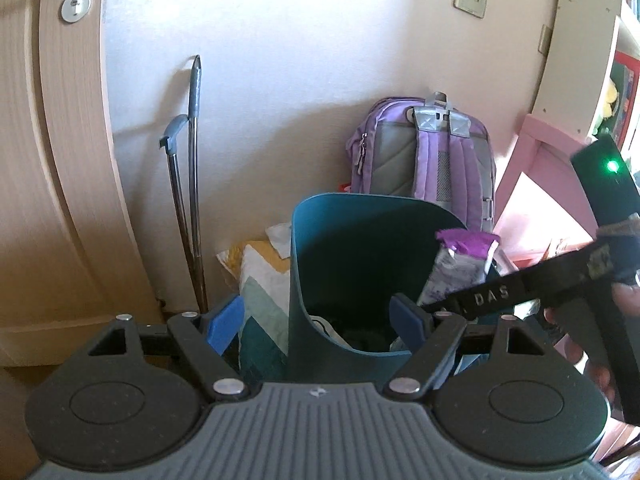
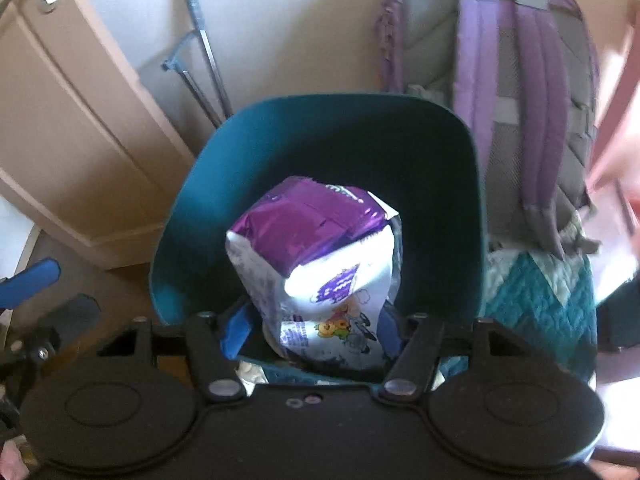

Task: Collect trash
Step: 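Open both tools over the teal bin to drop the bags, then move both tools back down toward the remaining trash on the floor, then grasp the clear plastic tray with left tool while right tool grasps the crumpled wrapper, then carry the tray and wrapper up to the teal bin with both tools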

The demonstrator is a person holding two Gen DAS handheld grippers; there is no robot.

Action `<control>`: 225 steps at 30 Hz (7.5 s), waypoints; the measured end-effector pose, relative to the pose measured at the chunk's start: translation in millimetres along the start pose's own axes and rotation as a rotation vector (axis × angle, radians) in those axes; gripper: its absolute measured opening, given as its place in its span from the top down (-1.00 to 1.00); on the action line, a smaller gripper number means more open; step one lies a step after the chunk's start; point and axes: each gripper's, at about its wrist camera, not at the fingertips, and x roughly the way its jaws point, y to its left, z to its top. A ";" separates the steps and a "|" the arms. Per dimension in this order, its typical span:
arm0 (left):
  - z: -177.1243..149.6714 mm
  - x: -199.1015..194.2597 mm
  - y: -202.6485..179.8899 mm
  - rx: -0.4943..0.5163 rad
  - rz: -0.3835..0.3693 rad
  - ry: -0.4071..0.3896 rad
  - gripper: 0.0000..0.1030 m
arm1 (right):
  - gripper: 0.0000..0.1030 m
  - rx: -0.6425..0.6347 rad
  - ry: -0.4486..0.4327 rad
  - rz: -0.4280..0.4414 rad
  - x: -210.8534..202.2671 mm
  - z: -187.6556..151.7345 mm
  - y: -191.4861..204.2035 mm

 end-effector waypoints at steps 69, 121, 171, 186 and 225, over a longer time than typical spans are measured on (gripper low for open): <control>-183.5 -60.7 49.9 0.180 0.041 0.002 -0.93 | -0.32 -0.267 -0.284 0.020 -19.9 -276.5 87.8; -662.9 238.1 107.3 0.792 -0.350 1.025 -0.07 | 0.16 -0.751 0.728 0.054 431.0 -547.7 57.8; -242.2 -35.2 -7.0 0.451 0.017 0.224 0.25 | 0.95 -0.213 -0.301 -0.111 -25.7 -275.9 53.6; -59.0 -75.1 -40.7 0.293 0.023 -0.069 0.24 | 0.95 -0.219 -0.639 -0.146 -134.7 -157.9 48.8; 3.9 123.6 -62.5 0.220 0.008 0.161 -0.43 | 0.45 -0.131 -0.473 -0.171 -22.6 -63.7 -11.7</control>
